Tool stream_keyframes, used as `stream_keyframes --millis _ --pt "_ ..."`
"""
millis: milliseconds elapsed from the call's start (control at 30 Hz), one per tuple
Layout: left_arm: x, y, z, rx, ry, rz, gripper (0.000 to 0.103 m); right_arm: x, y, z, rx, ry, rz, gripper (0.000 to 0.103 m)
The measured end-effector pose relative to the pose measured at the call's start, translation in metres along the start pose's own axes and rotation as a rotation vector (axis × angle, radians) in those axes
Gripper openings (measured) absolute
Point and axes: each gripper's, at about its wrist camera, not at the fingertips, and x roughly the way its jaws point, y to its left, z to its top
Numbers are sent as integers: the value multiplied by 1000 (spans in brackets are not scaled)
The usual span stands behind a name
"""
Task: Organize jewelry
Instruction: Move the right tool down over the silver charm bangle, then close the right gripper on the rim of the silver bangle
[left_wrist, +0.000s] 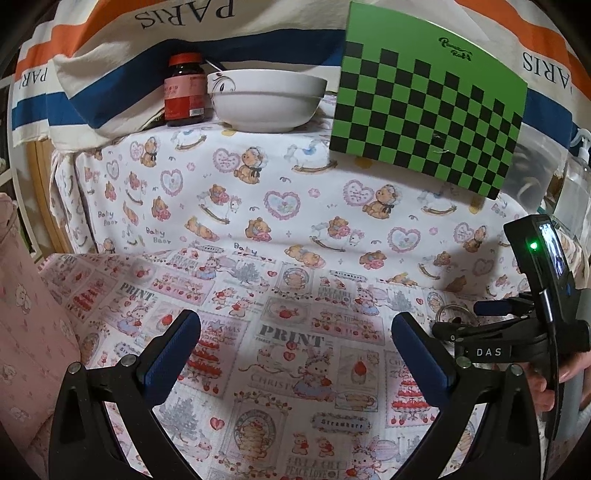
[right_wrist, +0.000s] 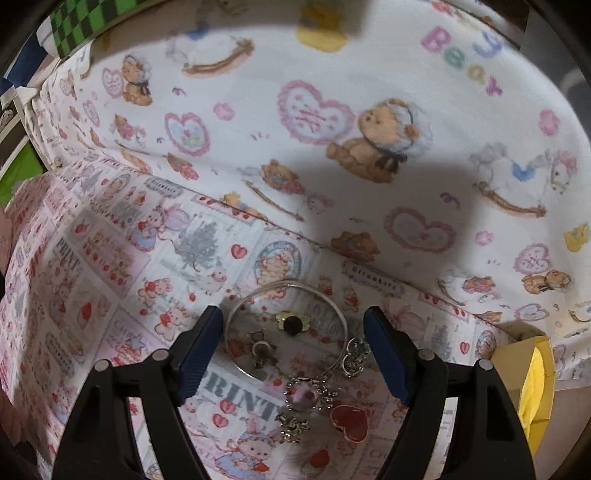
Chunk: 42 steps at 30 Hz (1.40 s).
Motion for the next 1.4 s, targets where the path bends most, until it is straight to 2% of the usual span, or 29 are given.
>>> stream_keyframes --millis 167,233,433,700,900,1167,1333,1400 --pt "1 0 0 0 5 -1 102 2 -13 0 5 -1 33 74" --pt "1 0 0 -1 5 0 102 2 -13 0 2 -6 41 68" --pt "1 -1 0 2 9 1 102 0 -6 3 8 -16 34 67" --pt "2 -3 -2 14 11 6 102 -63 -2 -18 22 -176 101 67" --pt "2 -7 -4 41 7 15 102 -97 -18 -47 58 -219 161 67" --pt "-1 -11 -5 67 -5 23 102 -101 -41 -80 122 -226 270 67" --pt "-1 -11 -5 66 -2 21 102 -83 -48 -97 184 -149 407 67" --pt "-1 -11 -5 68 -2 23 102 -81 -44 -100 167 -146 402 67"
